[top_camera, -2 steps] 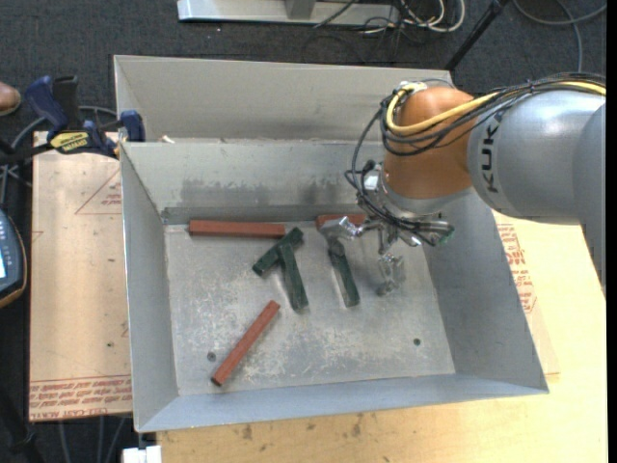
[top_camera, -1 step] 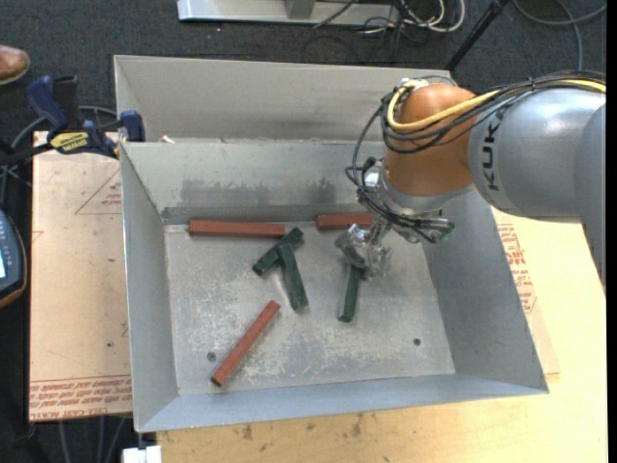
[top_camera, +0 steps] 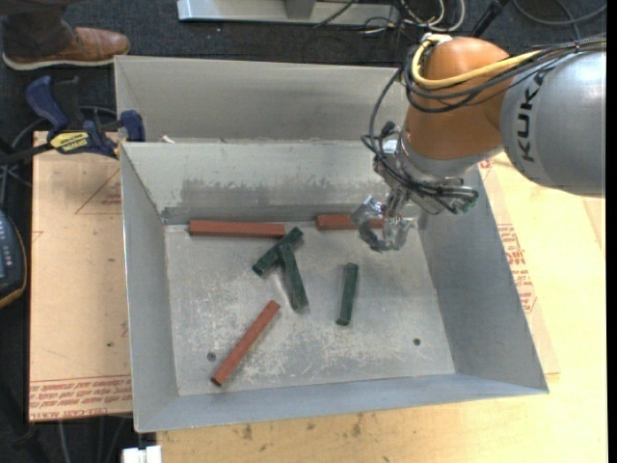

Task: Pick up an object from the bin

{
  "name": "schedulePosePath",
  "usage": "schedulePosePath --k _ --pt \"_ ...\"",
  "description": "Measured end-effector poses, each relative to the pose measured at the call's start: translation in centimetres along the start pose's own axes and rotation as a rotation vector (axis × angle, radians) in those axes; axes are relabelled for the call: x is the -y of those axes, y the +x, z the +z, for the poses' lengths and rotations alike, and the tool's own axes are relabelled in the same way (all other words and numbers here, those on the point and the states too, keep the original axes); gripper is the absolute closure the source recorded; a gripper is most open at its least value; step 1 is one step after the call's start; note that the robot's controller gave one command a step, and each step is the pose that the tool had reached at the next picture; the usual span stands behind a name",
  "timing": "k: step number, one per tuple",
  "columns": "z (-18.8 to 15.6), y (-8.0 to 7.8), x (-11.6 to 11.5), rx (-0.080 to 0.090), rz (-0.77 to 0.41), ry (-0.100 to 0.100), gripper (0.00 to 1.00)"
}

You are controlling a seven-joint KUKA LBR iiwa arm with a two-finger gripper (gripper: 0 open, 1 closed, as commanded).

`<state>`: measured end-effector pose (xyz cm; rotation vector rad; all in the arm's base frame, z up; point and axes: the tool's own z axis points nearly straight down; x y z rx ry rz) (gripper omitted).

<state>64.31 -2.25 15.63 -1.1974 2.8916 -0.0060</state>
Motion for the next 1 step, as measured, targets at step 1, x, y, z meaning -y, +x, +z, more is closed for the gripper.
schedulePosePath --k 1 --pt "-4.15 -0.22 0.05 -0.003 0.003 -0.004 1.0"
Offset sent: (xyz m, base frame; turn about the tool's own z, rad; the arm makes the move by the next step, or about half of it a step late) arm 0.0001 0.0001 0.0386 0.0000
